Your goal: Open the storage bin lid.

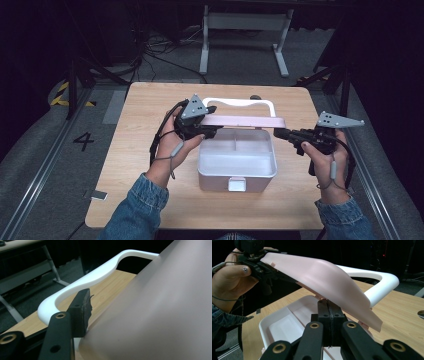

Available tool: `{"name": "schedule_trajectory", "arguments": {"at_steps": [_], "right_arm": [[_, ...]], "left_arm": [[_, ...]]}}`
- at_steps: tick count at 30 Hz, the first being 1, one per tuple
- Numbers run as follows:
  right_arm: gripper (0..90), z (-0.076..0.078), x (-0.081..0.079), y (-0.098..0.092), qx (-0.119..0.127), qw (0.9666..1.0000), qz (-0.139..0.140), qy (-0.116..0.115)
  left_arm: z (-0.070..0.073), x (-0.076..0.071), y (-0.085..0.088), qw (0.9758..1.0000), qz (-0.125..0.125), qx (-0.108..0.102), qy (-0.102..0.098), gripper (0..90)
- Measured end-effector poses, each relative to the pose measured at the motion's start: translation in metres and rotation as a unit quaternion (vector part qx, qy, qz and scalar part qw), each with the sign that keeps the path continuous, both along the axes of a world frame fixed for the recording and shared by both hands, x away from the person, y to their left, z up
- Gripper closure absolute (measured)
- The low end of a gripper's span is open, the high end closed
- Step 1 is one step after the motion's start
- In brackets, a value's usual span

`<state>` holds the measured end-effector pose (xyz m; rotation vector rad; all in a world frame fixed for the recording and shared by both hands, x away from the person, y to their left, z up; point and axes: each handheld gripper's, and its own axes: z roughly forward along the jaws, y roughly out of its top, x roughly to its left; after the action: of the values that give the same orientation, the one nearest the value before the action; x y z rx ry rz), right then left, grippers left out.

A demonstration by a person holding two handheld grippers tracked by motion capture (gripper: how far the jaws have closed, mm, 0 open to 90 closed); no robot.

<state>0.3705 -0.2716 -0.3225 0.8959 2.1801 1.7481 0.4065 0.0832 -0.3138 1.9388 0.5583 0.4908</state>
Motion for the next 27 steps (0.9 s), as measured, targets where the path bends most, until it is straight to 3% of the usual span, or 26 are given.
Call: {"name": "schedule_trajectory", "arguments": {"at_steps": [6,18,27], "right_arm": [[88.5,0.000,0.000,0.000,0.002,1.0000,-0.001,0.003],[82.6,0.002,-0.001,-0.004,0.006,1.0000,-0.006,0.004],[80.1,0.004,-0.009,-0.019,0.008,0.9996,-0.027,0.001]], "left_arm": [[0.001,-0.001,0.000,0.9999,0.007,0.005,-0.009,52.3],[0.006,0.002,0.000,0.9999,0.009,0.007,0.001,53.7],[0.013,0.007,0.002,0.9999,0.011,0.006,0.006,54.9]]}}
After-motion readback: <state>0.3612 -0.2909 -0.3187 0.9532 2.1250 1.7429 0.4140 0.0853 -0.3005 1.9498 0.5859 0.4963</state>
